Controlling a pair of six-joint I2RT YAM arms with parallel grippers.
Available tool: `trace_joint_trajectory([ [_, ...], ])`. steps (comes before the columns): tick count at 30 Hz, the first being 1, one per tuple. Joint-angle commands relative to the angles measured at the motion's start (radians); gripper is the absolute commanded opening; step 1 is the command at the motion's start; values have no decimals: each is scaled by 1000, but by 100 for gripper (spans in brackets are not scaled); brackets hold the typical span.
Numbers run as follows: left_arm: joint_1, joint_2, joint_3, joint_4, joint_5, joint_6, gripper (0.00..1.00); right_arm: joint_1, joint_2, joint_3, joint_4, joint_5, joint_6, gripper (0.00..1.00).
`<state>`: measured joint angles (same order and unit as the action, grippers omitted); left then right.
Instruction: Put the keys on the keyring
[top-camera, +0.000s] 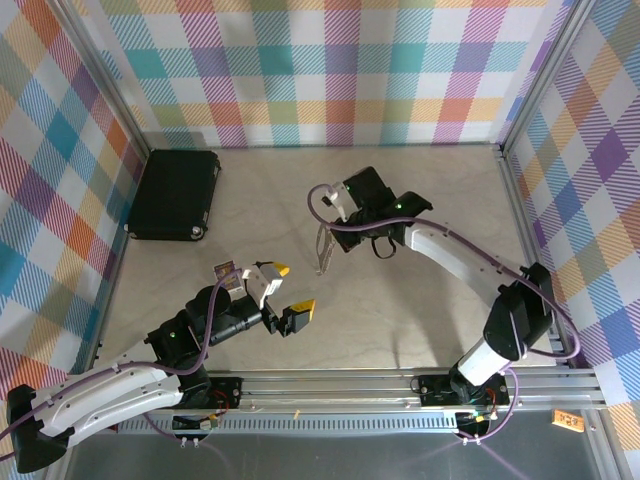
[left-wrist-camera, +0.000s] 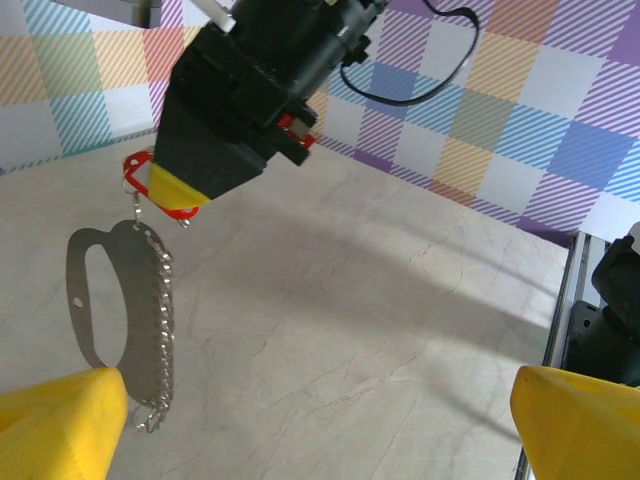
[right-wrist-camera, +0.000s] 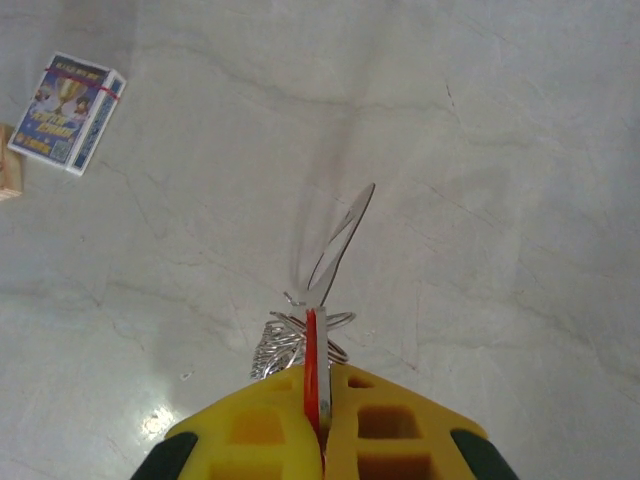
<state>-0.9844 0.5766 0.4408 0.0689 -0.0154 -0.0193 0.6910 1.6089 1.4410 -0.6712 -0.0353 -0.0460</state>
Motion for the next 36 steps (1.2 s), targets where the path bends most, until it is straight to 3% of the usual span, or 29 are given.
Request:
trace_joint_trajectory([
  [1,1,-9,17,-21,-14,-17,98,-14,30,64,62,-48,27,0],
  [13,1,-26,39,-53,-26,-14,99,-39,85,42,95,-81,54,0],
  [36,1,15,68,-33,-25,7,100,-50,-108,-301,174,-170,162,0],
])
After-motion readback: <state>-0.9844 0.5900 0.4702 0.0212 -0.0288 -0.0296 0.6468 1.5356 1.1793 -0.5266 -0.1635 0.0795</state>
